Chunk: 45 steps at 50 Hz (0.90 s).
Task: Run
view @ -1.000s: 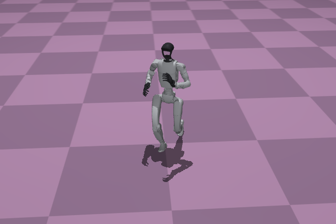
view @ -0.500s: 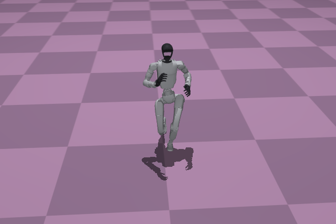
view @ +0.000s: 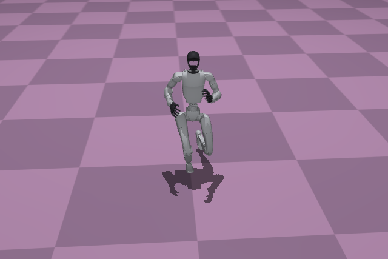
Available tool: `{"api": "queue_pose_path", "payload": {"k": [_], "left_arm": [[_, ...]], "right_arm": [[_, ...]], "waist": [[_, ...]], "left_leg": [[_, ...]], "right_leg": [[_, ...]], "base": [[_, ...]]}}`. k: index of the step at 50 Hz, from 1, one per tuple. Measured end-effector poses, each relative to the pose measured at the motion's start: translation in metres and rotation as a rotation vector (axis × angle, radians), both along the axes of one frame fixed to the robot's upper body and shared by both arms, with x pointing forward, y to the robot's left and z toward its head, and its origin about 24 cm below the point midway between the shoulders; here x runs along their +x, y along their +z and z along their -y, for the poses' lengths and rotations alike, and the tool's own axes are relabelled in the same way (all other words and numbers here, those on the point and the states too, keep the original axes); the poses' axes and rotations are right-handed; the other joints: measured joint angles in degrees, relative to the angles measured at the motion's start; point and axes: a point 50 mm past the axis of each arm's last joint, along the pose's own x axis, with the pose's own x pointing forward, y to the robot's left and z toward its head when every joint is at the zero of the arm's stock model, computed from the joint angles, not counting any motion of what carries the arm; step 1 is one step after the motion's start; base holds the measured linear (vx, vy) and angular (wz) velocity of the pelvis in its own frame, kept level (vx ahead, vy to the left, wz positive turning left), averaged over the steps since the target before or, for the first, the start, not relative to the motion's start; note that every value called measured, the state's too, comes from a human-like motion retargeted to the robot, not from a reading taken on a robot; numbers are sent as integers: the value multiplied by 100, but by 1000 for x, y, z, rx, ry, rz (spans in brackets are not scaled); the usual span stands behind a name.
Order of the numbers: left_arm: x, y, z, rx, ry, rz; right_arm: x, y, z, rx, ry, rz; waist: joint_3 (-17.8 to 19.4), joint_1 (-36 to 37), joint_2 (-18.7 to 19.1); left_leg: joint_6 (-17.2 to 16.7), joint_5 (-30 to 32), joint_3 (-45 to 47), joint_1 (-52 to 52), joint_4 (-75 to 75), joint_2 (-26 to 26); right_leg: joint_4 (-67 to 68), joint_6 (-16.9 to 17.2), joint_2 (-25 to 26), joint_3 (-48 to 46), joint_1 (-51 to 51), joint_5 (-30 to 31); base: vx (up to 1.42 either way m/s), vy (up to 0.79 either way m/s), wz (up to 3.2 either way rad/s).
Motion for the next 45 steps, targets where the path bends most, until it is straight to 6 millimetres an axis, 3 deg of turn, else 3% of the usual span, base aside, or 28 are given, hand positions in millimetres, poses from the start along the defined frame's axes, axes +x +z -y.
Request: {"api": "queue_pose_path", "payload": {"k": [3,6,10,14,17,20,22,25,29,31,33,36,38,42,45], "left_arm": [[3,-31,-9,89,65,-157],[-4,-57,-26,149,121,-285],[-29,-75,-50,153,159,-396],[-49,-83,-67,138,191,-464],[-57,-87,-71,101,222,-494],[-56,-86,-67,80,236,-473],[-47,-78,-63,91,245,-411],[-18,-57,-53,137,263,-248],[14,-19,-39,108,268,-55],[20,-2,-34,60,257,16],[21,13,-29,13,221,72],[17,24,-19,-23,136,122],[13,25,-14,-33,90,128],[9,8,-10,-35,61,32],[10,-16,-14,7,97,-106]], "right_arm": [[41,24,-9,-54,-12,179],[78,67,-25,-53,9,397],[89,118,-41,47,55,618],[81,137,-50,118,118,705],[76,135,-54,127,151,703],[71,123,-59,124,169,651],[69,109,-60,103,162,597],[68,86,-59,51,139,495],[51,49,-46,12,127,317],[36,35,-36,10,120,239],[23,24,-26,15,104,161],[5,10,-11,35,65,55],[-1,8,-5,54,31,26],[7,16,-3,61,-11,84],[39,39,-7,21,-42,239]], "waist": [[290,411,-17],[359,851,-77],[315,1034,-596],[261,1037,-1268],[199,926,-1580],[245,765,-1728],[322,634,-1782],[505,339,-1926],[466,-217,-1849],[432,-349,-1552],[391,-404,-1114],[250,-426,-493],[202,-360,-190],[344,-86,-74],[624,301,-56]], "left_leg": [[565,-718,-138,-826,1127,484],[971,-1337,-169,-2047,1421,587],[1070,-1676,249,-3115,255,-384],[741,-1545,757,-3316,-2114,-1758],[629,-1382,864,-3226,-3412,-2578],[859,-1457,888,-3138,-3170,-2931],[1090,-1800,826,-2983,-2711,-3012],[1090,-2322,639,-2629,-2331,-3007],[1090,-2334,433,-1551,-2875,-3181],[1051,-2284,364,-812,-3076,-3050],[720,-2006,256,-156,-3136,-2602],[22,-1035,88,301,-2730,-1705],[-198,-371,25,302,-2072,-1152],[116,-43,73,26,-222,-316],[628,-553,-103,-779,1114,274]], "right_leg": [[367,-398,188,29,343,-463],[213,-413,298,192,734,-476],[154,123,-335,528,1681,-471],[94,1028,-1365,682,2570,520],[507,1465,-1980,687,2848,1370],[1465,1502,-2437,651,2903,1777],[2230,1333,-2703,652,2712,1733],[3228,915,-3035,763,1931,1367],[3323,564,-3034,1053,537,632],[2725,528,-2633,996,134,360],[1736,521,-2001,737,-56,226],[12,632,-964,416,-102,289],[-612,619,-471,290,-48,439],[14,129,-116,199,184,93],[444,-355,63,121,537,-476]], "base": [[-8,-9,15],[-8,-2,15],[7,6,104],[8,9,107],[0,9,67],[-4,3,39],[-4,-3,22],[-8,-11,39],[-2,3,30],[11,12,-47],[12,3,-57],[6,-9,-22],[-5,-10,12],[-6,-8,22],[-8,-11,7]]}}
